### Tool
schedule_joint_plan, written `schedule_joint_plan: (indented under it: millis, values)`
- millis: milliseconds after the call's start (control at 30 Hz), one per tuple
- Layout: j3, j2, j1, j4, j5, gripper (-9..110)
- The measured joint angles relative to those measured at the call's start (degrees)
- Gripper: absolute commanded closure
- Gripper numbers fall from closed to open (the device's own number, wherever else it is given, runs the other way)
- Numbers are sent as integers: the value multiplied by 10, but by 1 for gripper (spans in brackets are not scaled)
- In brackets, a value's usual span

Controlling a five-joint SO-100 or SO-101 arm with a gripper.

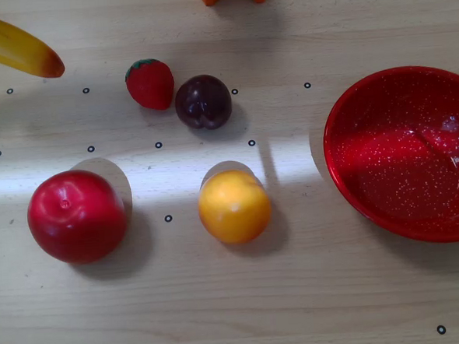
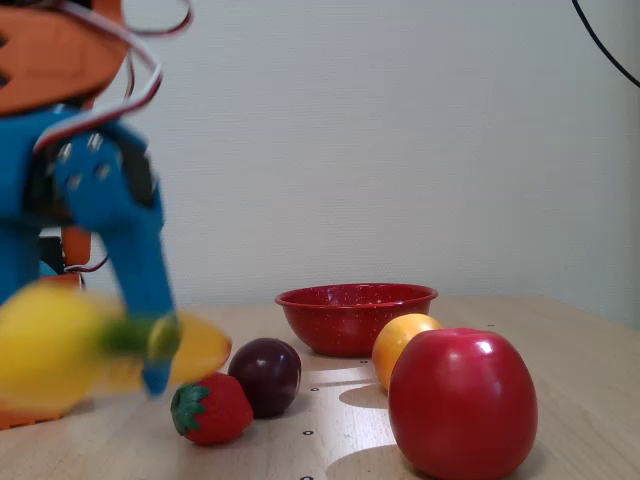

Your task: Put the banana in the red bowl.

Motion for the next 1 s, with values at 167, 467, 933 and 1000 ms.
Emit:
schedule_joint_plan:
  millis: [167, 467, 933, 1000]
  values:
    - [63, 69, 11, 0, -17, 101]
    - [180, 207, 78, 0, -72, 101]
    - [391, 439, 337, 0, -214, 101]
    - [417, 471, 388, 0, -239, 101]
